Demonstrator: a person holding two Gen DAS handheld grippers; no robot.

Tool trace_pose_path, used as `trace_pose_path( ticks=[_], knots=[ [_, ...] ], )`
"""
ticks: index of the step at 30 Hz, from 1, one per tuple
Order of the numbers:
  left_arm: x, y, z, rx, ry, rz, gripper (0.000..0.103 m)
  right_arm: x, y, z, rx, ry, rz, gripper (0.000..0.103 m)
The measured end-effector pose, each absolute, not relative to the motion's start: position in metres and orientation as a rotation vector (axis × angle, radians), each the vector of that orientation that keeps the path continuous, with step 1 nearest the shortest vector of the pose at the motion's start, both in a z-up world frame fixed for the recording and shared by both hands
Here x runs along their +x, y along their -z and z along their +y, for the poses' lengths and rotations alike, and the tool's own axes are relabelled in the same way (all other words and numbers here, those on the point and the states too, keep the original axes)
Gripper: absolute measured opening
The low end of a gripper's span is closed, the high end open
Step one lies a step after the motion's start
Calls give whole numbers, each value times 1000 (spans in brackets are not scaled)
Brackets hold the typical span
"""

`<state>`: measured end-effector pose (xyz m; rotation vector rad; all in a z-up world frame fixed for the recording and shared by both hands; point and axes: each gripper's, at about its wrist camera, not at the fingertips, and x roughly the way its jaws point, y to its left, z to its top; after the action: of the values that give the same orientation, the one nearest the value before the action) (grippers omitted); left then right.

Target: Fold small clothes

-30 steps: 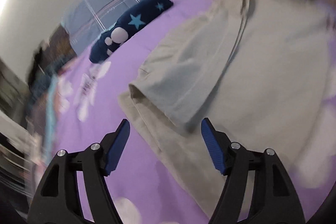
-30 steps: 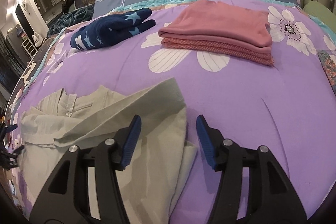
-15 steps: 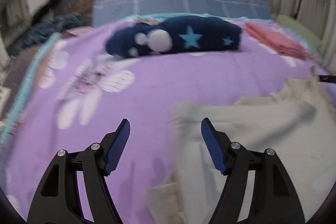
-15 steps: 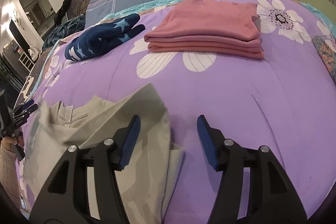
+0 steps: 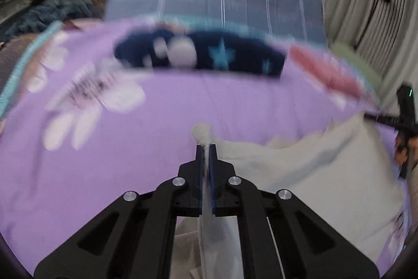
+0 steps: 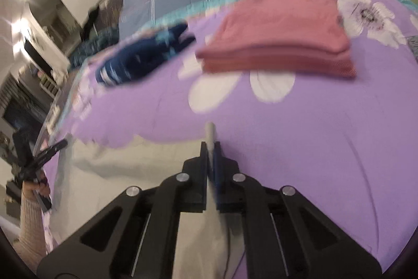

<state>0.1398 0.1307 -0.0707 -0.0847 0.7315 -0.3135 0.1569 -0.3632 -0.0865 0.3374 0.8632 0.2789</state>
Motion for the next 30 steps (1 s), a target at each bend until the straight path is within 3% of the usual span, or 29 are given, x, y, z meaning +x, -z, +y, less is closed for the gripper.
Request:
trace_pose_path(
  ticks=[4,8,11,12,14,17,22,24,30],
  knots=[
    [130,62,136,-55,295,692,4,151,73,-368,399,-322,764,4],
    [151,102,125,103,174,811,11,176,106,-363,366,-260,888,6],
    [150,119,129,104,145,869,22,179,127,-367,394,-222,928,9],
    [146,116,131,90,143,863,34,176,126,-369,406,-225,921,9],
    [133,101,128,109,127,832,45,167,122,-376,407,-228,901,11],
    [111,73,108,122,172,764,46,154,115,-386,402,-203,892,13],
    [59,55,2,175,443,757,48,125,114,-405,434,-225,904,12],
    [42,62,-46,224,540,762,55,116,117,-409,449,-254,904,12],
    [18,99,-161,310,630,824,55,109,133,-420,493,-285,862,10]
  ],
)
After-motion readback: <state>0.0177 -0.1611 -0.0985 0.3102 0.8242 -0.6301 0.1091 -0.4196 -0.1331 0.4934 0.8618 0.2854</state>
